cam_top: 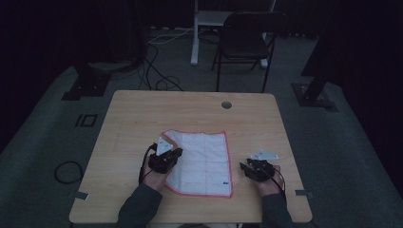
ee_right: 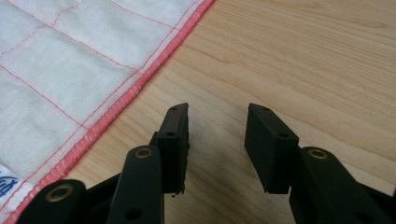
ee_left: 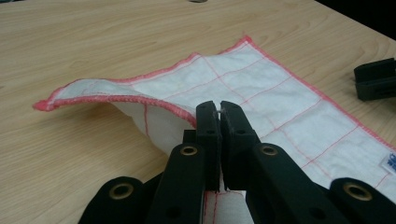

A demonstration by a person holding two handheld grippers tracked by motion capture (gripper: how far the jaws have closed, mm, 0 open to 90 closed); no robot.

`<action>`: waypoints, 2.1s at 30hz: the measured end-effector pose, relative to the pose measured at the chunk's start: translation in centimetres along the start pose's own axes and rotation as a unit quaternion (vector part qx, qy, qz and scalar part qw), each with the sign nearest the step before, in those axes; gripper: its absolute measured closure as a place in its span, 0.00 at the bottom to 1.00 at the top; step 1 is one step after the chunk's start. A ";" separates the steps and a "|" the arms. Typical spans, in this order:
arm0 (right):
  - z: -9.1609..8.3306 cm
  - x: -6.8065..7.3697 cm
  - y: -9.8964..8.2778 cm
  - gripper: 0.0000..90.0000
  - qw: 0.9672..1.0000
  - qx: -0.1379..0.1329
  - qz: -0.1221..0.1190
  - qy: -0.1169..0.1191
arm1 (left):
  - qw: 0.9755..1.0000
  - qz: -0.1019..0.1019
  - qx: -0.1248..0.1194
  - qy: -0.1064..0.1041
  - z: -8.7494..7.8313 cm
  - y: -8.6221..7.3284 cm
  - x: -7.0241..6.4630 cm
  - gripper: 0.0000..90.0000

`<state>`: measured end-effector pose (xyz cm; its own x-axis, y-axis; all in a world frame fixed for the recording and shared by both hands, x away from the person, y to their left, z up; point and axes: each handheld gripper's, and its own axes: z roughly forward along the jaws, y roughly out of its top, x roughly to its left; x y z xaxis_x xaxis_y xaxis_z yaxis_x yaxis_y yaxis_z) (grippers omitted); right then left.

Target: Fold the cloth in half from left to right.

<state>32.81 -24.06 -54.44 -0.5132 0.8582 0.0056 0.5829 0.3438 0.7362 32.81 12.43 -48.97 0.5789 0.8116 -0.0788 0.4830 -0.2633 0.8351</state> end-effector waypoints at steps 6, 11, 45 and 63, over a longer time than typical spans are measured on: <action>0.0 0.0 0.0 0.66 1.000 -0.001 0.001 -0.001 | 1.000 0.004 -0.004 -0.009 0.4 0.5 -0.6 0.97; 0.0 0.0 -0.1 0.66 1.000 -0.002 0.001 -0.001 | 1.000 0.004 -0.005 -0.014 0.7 0.8 -1.0 0.98; 0.0 -0.2 -0.3 0.59 1.000 -0.010 0.004 0.009 | 0.999 0.014 -0.011 -0.045 2.9 2.7 -3.5 0.98; -0.1 -0.2 -0.5 0.59 1.000 -0.012 0.003 0.012 | 0.997 0.030 0.008 -0.067 5.9 2.8 -5.6 0.98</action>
<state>32.57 -24.43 -54.72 -0.5249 0.8507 0.0260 0.5705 0.3290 0.7525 34.83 4.06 -49.38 0.6885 0.7180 -0.1017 0.4544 -0.3178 0.8322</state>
